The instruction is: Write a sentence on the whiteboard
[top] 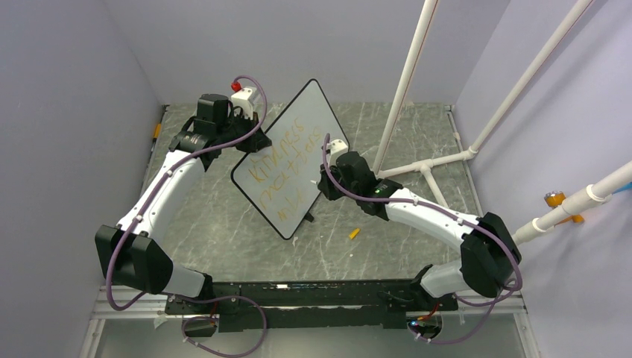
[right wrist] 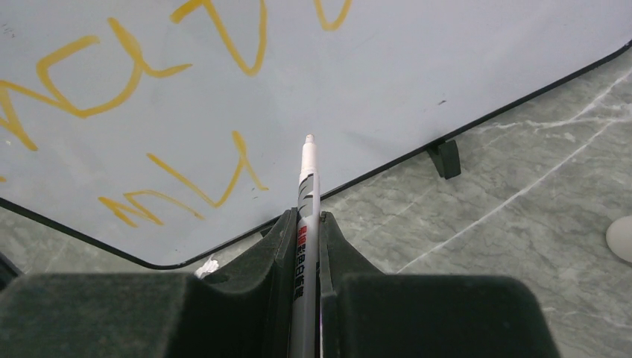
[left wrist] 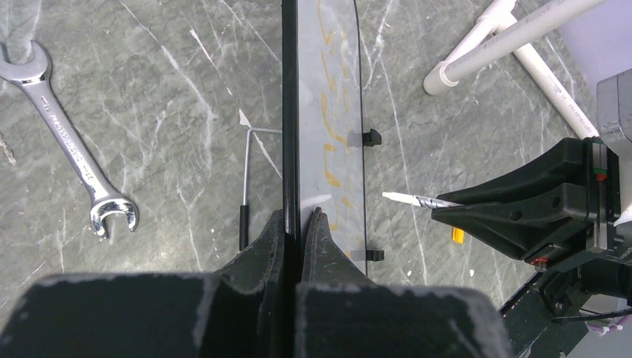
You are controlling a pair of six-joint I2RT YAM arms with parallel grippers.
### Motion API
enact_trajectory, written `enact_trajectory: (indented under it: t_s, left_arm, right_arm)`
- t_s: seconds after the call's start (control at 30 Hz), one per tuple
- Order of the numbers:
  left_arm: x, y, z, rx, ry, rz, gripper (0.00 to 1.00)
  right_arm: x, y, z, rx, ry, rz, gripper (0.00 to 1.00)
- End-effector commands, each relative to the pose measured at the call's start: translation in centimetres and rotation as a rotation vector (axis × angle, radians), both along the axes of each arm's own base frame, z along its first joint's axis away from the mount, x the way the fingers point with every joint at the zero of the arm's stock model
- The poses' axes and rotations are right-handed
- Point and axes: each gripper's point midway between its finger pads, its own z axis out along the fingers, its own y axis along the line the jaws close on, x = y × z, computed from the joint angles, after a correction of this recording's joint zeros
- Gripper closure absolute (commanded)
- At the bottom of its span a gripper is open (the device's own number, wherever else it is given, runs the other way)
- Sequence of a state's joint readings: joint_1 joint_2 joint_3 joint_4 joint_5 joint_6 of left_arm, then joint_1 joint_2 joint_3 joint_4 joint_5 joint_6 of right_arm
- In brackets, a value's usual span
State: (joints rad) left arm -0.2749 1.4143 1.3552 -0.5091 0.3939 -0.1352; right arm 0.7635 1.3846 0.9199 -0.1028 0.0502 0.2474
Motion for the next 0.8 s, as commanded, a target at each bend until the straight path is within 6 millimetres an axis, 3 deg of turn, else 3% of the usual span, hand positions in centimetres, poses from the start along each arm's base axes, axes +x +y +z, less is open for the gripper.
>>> enact_trajectory:
  t_s: [0.0, 0.77]
  left_arm:
    - [-0.8, 5.0, -5.7, 0.306, 0.092, 0.085, 1.00]
    - [-0.9, 4.8, -5.9, 0.317, 0.094, 0.081, 1.00]
  right_arm:
    - [1.2, 1.7, 2.9, 0.099, -0.054, 0.022, 1.00]
    - [2.1, 1.6, 2.5, 0.108, -0.041, 0.035, 1.00]
